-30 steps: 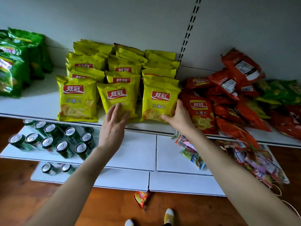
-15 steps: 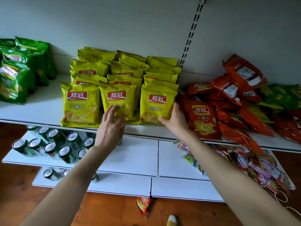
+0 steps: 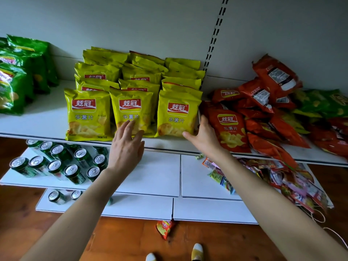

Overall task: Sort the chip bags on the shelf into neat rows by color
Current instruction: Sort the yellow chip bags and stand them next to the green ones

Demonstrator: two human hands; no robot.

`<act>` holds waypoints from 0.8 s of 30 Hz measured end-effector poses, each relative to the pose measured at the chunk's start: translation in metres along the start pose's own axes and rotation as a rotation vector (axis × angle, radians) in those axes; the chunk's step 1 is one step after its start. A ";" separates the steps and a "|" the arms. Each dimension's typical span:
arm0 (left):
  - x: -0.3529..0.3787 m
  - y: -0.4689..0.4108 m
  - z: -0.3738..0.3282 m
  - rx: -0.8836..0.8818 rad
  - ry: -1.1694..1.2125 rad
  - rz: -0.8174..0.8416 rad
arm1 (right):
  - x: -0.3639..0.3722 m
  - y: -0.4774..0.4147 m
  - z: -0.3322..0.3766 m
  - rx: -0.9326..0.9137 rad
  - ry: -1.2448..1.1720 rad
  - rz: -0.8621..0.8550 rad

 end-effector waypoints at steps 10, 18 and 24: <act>-0.015 0.041 -0.110 0.192 0.083 -0.035 | -0.056 0.012 0.026 -0.358 0.229 -0.149; -0.006 0.125 -0.147 -0.028 0.070 0.134 | 0.006 0.075 0.040 -0.601 0.064 0.102; 0.007 0.233 -0.141 -0.276 -0.021 0.345 | 0.120 0.140 -0.002 -0.624 0.042 0.457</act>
Point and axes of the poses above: each hand's wrist, its own y-axis away from the middle knuckle, its own x-axis out of the palm, z = x × y, the point moved 8 cm from there along -y, towards the middle knuckle, and after that the axes turned 4 degrees about -y, right-handed, at the moved point
